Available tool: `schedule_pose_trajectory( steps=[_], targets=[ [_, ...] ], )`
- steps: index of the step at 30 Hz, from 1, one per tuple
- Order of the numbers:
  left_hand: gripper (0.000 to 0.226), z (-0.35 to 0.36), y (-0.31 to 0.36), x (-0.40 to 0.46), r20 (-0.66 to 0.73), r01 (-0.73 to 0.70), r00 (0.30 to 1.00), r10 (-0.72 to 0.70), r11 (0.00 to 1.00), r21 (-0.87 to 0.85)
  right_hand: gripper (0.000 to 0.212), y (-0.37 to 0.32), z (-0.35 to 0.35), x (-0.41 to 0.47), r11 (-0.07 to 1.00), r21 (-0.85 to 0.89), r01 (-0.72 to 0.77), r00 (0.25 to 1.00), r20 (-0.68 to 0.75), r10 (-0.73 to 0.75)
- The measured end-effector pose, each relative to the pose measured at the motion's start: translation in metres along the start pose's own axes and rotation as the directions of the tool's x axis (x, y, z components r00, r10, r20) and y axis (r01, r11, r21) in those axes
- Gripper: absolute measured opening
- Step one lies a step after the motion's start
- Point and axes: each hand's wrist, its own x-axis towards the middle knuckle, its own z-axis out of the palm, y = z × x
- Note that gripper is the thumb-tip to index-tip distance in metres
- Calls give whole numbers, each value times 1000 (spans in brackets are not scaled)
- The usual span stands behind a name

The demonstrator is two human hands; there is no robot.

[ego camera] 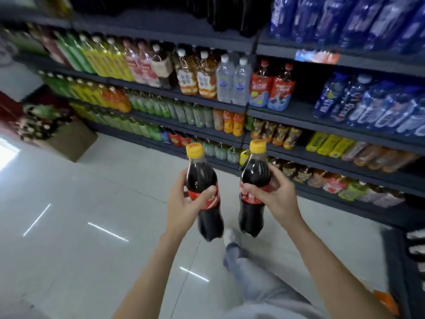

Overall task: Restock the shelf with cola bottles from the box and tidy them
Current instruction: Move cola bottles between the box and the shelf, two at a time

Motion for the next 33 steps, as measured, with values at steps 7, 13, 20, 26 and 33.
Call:
schedule_pose_trajectory(
  steps=[7,13,20,26,33],
  targets=[
    [62,-30,15,179,-134,-106,982,136,972,211,46,-52,75,177,986,1,165,984,-64,-165],
    [66,-55,49,338,-275,-208,915,295,929,306,48,-125,124,305,932,-99,349,916,-175,-362],
    [68,-76,73,508,-287,-381,862,418,908,175,70,-181,171,416,842,-205,500,804,-253,-539],
    [78,-75,84,627,-228,-391,879,418,907,154,74,-206,221,494,833,-256,490,757,-349,-552],
    [77,-75,89,725,-104,-374,904,414,886,275,79,-213,270,567,833,-394,389,730,-420,-540]
  ],
)
